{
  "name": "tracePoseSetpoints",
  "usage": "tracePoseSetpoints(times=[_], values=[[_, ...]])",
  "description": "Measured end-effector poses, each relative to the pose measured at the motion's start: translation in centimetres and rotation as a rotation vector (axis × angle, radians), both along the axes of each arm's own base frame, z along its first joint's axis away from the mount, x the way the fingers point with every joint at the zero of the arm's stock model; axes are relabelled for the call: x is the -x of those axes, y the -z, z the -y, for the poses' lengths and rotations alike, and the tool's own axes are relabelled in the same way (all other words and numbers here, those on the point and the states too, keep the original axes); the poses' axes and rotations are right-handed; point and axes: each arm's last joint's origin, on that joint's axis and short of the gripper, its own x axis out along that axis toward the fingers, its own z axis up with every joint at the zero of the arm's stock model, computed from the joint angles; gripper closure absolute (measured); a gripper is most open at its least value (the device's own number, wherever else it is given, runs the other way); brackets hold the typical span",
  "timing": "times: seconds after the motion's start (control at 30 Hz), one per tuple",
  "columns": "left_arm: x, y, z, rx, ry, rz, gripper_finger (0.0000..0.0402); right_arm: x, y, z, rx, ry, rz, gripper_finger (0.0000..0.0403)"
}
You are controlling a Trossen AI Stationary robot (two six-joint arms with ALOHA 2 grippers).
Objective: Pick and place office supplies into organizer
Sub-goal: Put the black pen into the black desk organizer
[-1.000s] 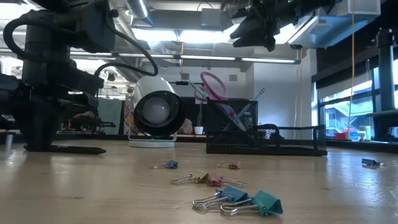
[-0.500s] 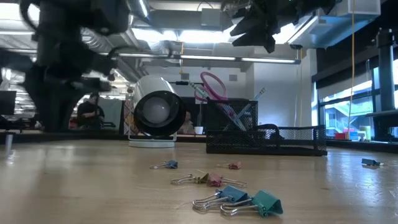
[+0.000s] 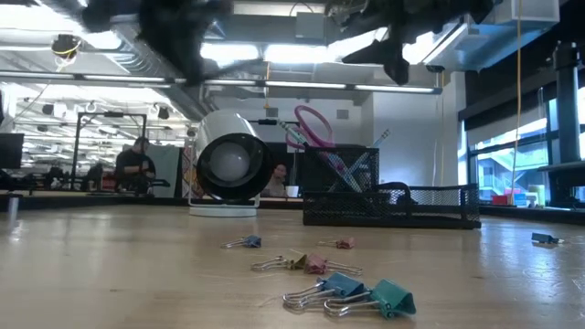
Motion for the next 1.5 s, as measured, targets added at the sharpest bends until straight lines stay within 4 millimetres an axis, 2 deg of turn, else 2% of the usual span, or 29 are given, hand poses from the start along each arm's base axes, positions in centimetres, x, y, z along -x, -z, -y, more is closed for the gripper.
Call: tracePoseSetpoints(times=[0.13,0.27,0.47,0.77,1.13,1.5], values=[[-0.8,-2.9,-0.2,-0.252,0.140,0.035,0.0358,0.0,0.0,-0.1,-0.104,0.003,0.008,0.0231],[-1.7,-4.7,-0.3,-0.460,0.254,0.040,0.0358,-0.2,-0.6,-0.2,-0.166,-0.016,0.071,0.0231],[-3.2,-5.8,-0.7,-0.575,0.368,0.082,0.0357,-0.4,-1.3,-0.2,-0.220,-0.001,0.146,0.0231],[-4.3,-6.9,-1.9,-0.769,0.534,-0.015,0.0357,-0.7,-2.2,-0.2,-0.244,-0.002,0.236,0.0231],[-5.3,-7.8,-2.7,-0.823,0.603,0.047,0.0357,-2.2,-1.5,0.1,-0.228,-0.001,0.282,0.0231],[-5.4,-7.7,-3.2,-0.823,0.629,0.038,0.0356,-3.7,-0.9,0.4,-0.219,-0.008,0.340,0.0231]])
